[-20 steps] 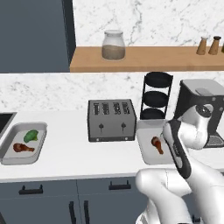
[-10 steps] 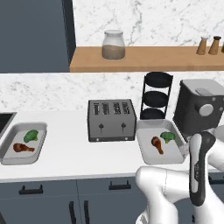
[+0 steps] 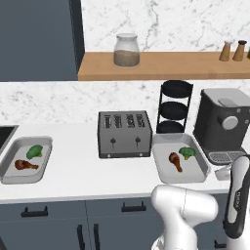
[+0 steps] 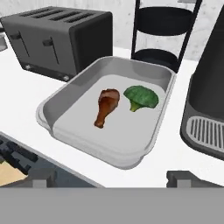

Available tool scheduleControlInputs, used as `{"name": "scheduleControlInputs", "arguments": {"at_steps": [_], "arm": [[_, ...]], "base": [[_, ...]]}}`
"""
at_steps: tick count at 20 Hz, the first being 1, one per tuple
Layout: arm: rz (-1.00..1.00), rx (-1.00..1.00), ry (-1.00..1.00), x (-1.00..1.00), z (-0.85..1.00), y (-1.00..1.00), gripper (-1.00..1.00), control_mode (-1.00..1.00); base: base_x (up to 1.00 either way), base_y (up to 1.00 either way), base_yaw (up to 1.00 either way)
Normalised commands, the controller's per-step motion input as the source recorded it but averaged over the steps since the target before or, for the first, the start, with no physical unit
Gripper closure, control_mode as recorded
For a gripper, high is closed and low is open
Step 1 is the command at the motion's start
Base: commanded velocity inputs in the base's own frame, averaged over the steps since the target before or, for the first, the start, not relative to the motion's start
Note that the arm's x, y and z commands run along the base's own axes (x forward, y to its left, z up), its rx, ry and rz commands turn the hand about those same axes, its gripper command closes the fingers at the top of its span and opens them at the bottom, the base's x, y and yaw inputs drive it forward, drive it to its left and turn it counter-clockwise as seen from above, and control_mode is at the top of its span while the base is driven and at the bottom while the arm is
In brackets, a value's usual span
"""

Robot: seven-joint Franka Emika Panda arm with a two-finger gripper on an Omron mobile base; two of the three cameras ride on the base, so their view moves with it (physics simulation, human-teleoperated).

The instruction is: Place one broccoli and one chicken drumstick in each tupperware on the nearby counter, to pack two identical lunches.

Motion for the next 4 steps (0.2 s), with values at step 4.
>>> {"name": "scheduleControlInputs", "arguments": {"at_steps": [4], "arm": [[0.0, 0.02, 0.15, 0.02, 0.22, -0.2, -1.0, -1.0]], "base": [[0.0, 0.0, 0.0]]}}
